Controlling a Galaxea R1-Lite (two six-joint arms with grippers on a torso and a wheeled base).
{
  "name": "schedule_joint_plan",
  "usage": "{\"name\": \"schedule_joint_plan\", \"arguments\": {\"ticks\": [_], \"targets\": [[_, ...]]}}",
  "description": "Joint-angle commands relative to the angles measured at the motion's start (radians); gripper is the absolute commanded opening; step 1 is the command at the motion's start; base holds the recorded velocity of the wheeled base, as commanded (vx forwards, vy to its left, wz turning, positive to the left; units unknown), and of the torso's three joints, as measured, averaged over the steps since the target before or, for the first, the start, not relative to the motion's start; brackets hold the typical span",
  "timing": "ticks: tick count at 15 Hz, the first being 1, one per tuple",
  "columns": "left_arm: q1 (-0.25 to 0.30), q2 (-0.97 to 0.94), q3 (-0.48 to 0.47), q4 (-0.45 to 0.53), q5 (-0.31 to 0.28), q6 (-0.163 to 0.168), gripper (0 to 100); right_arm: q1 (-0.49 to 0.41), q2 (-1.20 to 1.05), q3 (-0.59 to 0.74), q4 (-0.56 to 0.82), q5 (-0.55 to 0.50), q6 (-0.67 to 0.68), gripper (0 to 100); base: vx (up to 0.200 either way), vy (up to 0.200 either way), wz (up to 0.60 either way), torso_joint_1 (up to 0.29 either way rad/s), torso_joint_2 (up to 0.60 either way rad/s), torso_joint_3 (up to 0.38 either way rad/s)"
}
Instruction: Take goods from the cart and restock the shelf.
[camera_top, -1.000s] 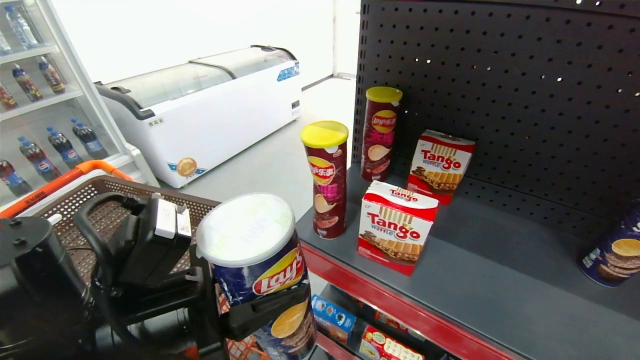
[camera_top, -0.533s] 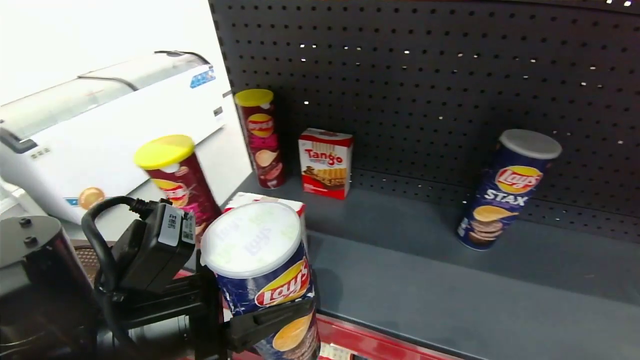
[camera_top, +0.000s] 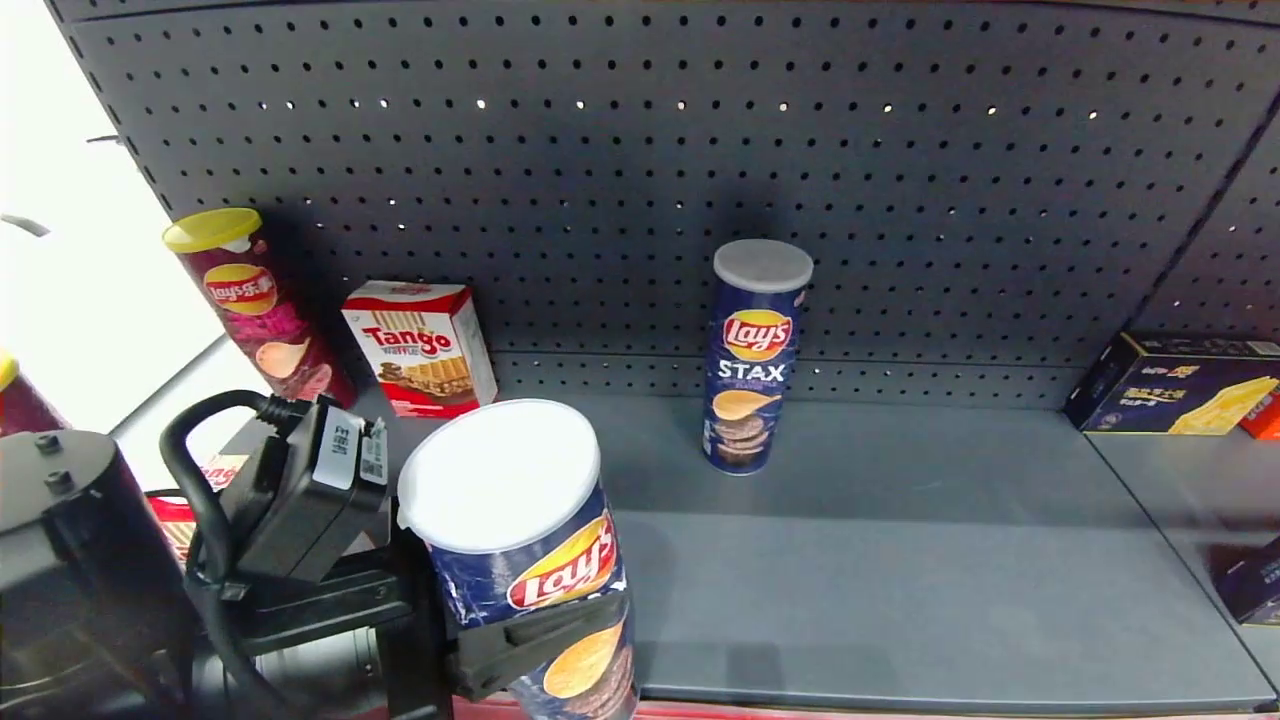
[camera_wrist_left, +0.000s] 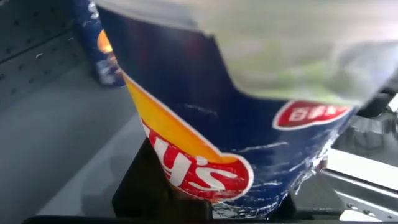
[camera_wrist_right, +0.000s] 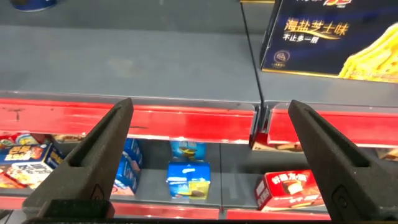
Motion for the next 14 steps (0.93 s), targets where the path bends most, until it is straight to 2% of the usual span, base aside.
{"name": "schedule_joint_plan", "arguments": {"ticks": [1, 5, 10, 11, 12, 13, 14], "targets": [[0.006, 0.0, 0.005, 0.0, 0.001, 0.0, 0, 0.0, 0.001, 0.0, 0.001, 0.0, 0.0, 100, 0.0, 0.0, 0.0, 0.0, 0.0, 0.0], [0.006, 0.0, -0.002, -0.007, -0.006, 0.0, 0, -0.001, 0.001, 0.0, 0.001, 0.0, 0.001, 100, 0.0, 0.0, 0.0, 0.0, 0.0, 0.0], [0.004, 0.0, -0.008, 0.001, -0.045, 0.004, 0, 0.0, 0.001, 0.0, 0.001, 0.003, 0.001, 100, 0.0, 0.0, 0.0, 0.0, 0.0, 0.0], [0.003, -0.001, -0.011, 0.0, -0.045, 0.009, 0, 0.01, 0.017, -0.064, 0.005, 0.01, 0.014, 100, 0.0, 0.0, 0.0, 0.0, 0.0, 0.0], [0.006, 0.002, -0.032, 0.001, -0.038, 0.011, 0, 0.051, 0.222, -0.261, 0.03, 0.039, 0.067, 100, 0.0, 0.0, 0.0, 0.0, 0.0, 0.0], [0.006, 0.004, -0.037, 0.001, -0.03, 0.012, 0, 0.074, 0.268, -0.288, 0.038, 0.05, 0.078, 100, 0.0, 0.0, 0.0, 0.0, 0.0, 0.0], [0.007, 0.005, -0.055, 0.001, 0.001, 0.011, 0, 0.118, 0.328, -0.377, 0.041, 0.079, 0.049, 100, 0.0, 0.0, 0.0, 0.0, 0.0, 0.0]]}}
